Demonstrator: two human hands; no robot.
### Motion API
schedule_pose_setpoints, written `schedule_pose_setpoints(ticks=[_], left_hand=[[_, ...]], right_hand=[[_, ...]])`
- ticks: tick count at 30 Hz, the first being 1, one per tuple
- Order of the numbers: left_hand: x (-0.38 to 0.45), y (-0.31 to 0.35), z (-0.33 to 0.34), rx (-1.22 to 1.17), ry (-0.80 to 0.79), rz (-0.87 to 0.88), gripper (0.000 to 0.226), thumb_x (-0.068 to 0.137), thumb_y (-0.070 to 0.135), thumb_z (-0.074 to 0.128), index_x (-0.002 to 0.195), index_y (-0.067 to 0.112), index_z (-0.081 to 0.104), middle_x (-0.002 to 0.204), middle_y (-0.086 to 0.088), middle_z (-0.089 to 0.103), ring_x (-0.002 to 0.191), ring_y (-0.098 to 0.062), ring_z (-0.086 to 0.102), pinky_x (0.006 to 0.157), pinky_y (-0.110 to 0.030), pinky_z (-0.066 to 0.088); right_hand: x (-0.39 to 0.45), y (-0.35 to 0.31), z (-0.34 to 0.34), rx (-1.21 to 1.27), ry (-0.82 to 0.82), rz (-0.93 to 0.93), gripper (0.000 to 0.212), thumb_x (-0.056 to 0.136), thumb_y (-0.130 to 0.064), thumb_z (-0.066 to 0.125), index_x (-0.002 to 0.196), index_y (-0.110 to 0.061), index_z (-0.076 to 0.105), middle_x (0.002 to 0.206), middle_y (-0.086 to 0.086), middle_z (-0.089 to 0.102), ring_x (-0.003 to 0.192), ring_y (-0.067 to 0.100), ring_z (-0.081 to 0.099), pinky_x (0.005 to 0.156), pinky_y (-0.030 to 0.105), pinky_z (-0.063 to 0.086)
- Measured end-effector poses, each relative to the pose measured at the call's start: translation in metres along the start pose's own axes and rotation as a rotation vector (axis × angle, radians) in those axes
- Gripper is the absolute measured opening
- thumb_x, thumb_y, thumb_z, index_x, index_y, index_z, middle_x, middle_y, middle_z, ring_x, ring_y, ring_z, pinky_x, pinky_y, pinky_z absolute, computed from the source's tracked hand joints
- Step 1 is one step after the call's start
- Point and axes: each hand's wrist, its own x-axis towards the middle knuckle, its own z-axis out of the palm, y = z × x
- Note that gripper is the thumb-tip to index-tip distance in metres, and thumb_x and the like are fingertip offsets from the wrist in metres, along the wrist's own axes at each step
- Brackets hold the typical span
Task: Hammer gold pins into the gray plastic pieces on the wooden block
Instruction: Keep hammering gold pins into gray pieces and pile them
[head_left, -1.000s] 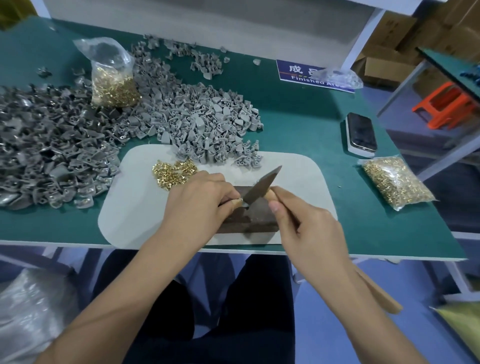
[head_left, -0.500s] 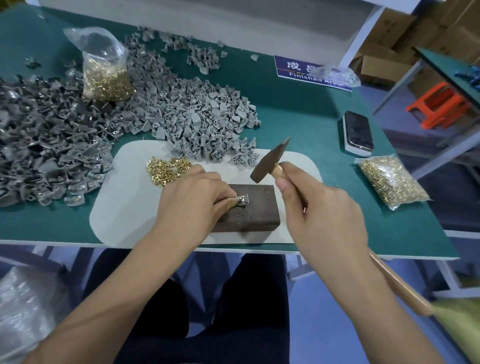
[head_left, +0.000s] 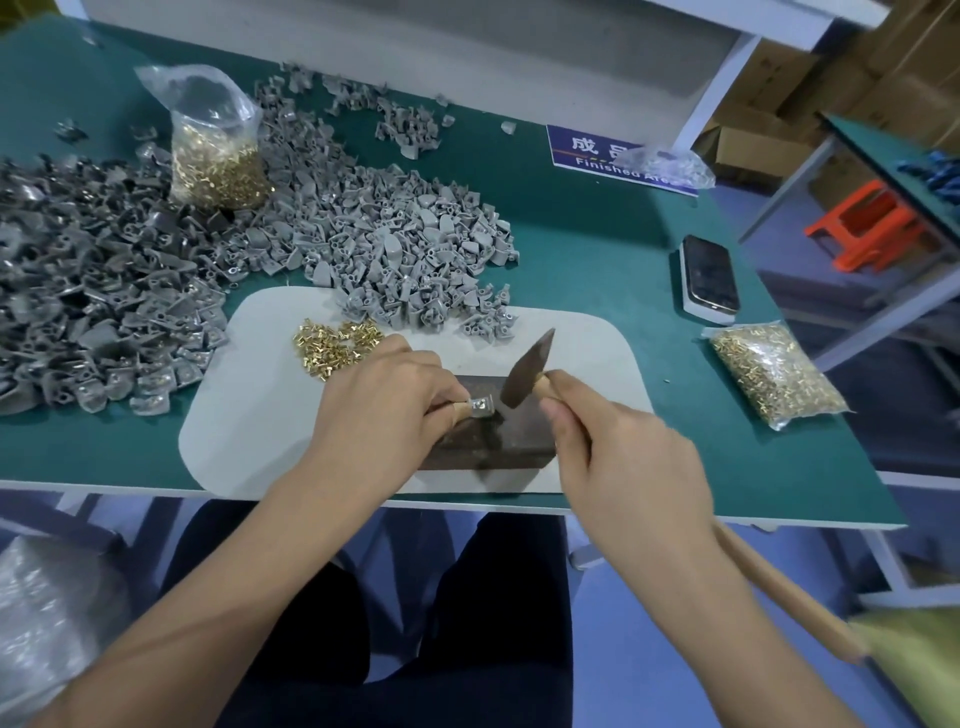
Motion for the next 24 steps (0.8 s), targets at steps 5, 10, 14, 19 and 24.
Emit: schedule_pose_setpoints(ticks=[5,10,14,19,24], left_hand=[[0.0010,0.0000,0.0001,0.003,-0.004,0.002,0.011,0.086,0.049,0.074,0.089,0.039,0.077,0.072,0.019,0.056,0.084,-0.008,0.045,0.054,-0.024,0.027],[-0.0007,0.0012,-0.0006,0.012,0.018,0.011,0.011,0.084,0.048,0.076,0.086,0.037,0.078,0.071,0.018,0.056,0.084,-0.010,0.048,0.056,-0.027,0.036],[-0.0008,0.0009,-0.0003,0.009,0.020,0.010,0.009,0.084,0.046,0.077,0.085,0.037,0.077,0.072,0.017,0.058,0.084,-0.010,0.048,0.056,-0.027,0.035],[-0.0006,-0.0004,0.0007,-0.012,0.016,0.005,0.009,0.085,0.047,0.075,0.084,0.038,0.077,0.071,0.017,0.057,0.085,-0.009,0.047,0.056,-0.026,0.033],[-0.0016,-0.0010,0.0014,-0.027,0.021,-0.003,0.009,0.083,0.046,0.077,0.084,0.037,0.077,0.069,0.018,0.054,0.084,-0.009,0.047,0.056,-0.026,0.032]], right_hand=[[-0.0009,-0.0034,0.0030,0.043,0.097,-0.035,0.026,0.103,-0.043,0.045,0.124,-0.038,0.059,0.074,-0.004,0.070,0.063,0.029,0.063,0.049,0.031,0.040],[0.0016,0.0035,-0.0008,-0.019,0.088,0.025,0.028,0.103,-0.049,0.038,0.122,-0.042,0.057,0.069,-0.007,0.067,0.060,0.028,0.062,0.048,0.029,0.036],[-0.0013,-0.0045,0.0015,0.104,0.048,-0.007,0.026,0.104,-0.044,0.046,0.126,-0.039,0.059,0.081,-0.006,0.073,0.072,0.025,0.062,0.053,0.032,0.044],[0.0004,-0.0004,-0.0031,0.054,0.123,0.022,0.028,0.104,-0.049,0.040,0.125,-0.040,0.057,0.076,-0.009,0.070,0.065,0.019,0.058,0.051,0.028,0.034],[-0.0030,-0.0042,0.0015,0.006,-0.043,-0.018,0.029,0.105,-0.047,0.038,0.128,-0.042,0.056,0.078,-0.005,0.071,0.070,0.029,0.065,0.053,0.033,0.045]])
